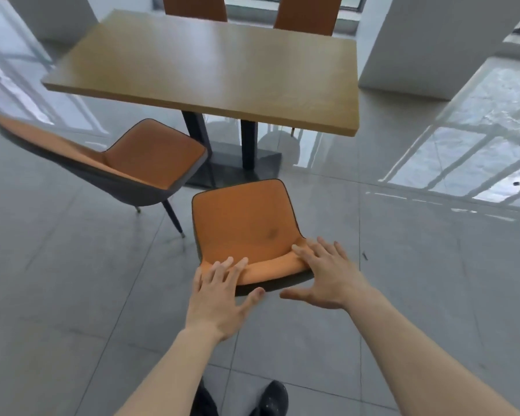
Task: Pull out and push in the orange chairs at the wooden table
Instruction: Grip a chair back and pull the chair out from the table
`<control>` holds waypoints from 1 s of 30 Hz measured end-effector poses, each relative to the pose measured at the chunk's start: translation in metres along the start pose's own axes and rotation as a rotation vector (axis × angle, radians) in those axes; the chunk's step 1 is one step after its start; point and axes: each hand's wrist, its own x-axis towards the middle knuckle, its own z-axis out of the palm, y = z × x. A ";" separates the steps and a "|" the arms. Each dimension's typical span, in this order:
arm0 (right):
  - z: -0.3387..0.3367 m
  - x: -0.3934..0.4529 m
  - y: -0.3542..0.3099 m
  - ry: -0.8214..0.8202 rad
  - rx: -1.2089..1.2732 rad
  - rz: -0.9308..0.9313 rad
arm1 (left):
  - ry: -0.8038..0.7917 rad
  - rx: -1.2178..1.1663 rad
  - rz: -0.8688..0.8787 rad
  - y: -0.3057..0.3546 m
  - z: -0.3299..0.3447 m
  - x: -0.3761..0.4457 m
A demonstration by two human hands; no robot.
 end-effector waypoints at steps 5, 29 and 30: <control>0.009 0.005 0.003 0.089 -0.031 -0.052 | 0.054 -0.071 -0.043 0.000 0.007 0.000; -0.010 0.060 -0.007 0.258 -0.031 0.164 | 0.007 -0.053 0.105 -0.023 -0.032 0.101; -0.012 0.065 -0.007 0.260 -0.027 0.174 | 0.008 -0.055 0.115 -0.024 -0.035 0.107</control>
